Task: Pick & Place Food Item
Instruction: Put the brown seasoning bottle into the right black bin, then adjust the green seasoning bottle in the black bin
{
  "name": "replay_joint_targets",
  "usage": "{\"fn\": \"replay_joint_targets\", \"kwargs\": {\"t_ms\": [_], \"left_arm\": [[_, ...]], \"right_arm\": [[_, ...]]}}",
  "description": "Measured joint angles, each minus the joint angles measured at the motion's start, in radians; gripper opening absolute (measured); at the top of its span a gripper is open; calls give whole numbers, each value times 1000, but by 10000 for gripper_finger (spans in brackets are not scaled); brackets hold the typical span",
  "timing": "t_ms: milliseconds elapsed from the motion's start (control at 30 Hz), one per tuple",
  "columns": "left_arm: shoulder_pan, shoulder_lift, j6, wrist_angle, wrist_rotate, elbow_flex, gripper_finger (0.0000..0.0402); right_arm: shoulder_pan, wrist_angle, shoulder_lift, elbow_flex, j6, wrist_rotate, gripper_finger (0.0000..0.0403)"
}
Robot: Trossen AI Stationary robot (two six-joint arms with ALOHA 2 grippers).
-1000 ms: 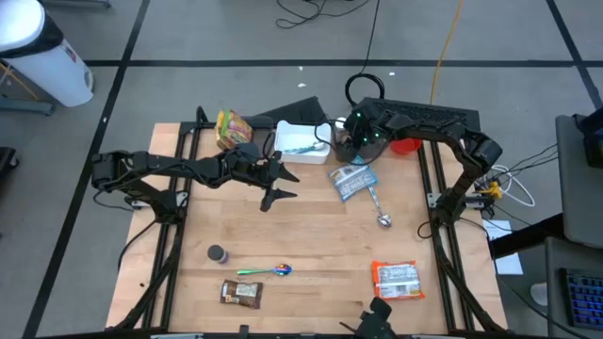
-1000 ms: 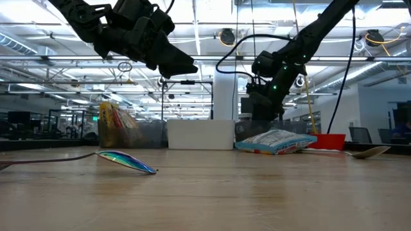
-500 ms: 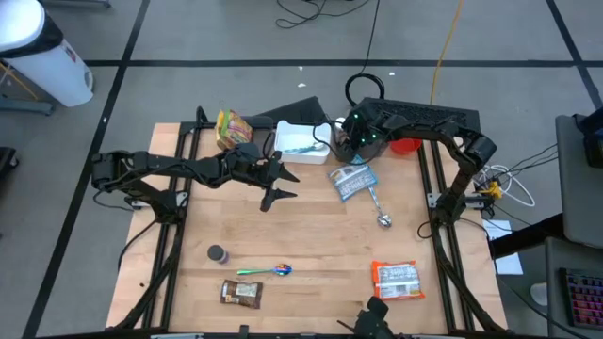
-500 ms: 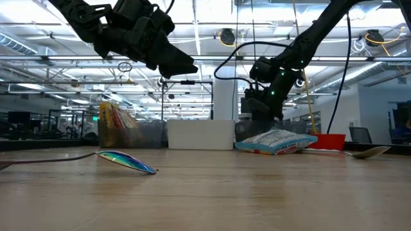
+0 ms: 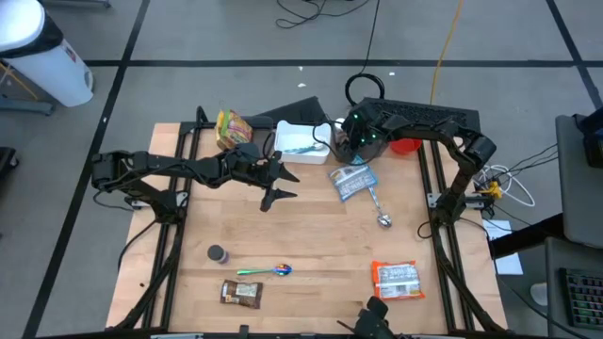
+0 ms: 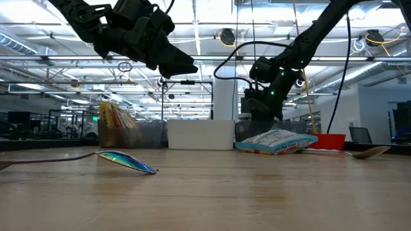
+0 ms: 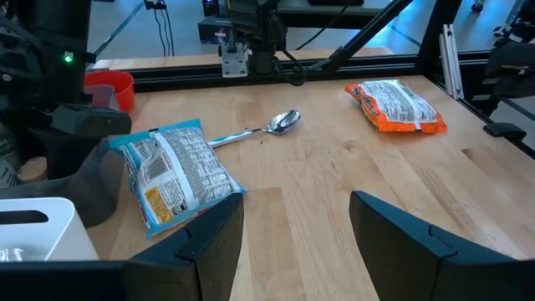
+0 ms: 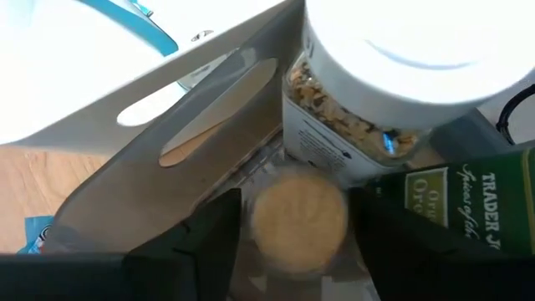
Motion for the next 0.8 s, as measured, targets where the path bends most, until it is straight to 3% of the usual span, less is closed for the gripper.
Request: {"fn": "replay_joint_targets", "kwargs": {"t_ms": [267, 533, 800], "left_arm": [[0, 0, -2, 0, 0, 0, 225], [2, 0, 17, 0, -10, 0, 225], [9, -18, 80, 0, -232, 0, 225]], "right_arm": [[0, -7, -16, 0, -3, -1, 231], [1, -29, -127, -1, -12, 0, 224], [21, -120, -288, -1, 4, 1, 226]]}}
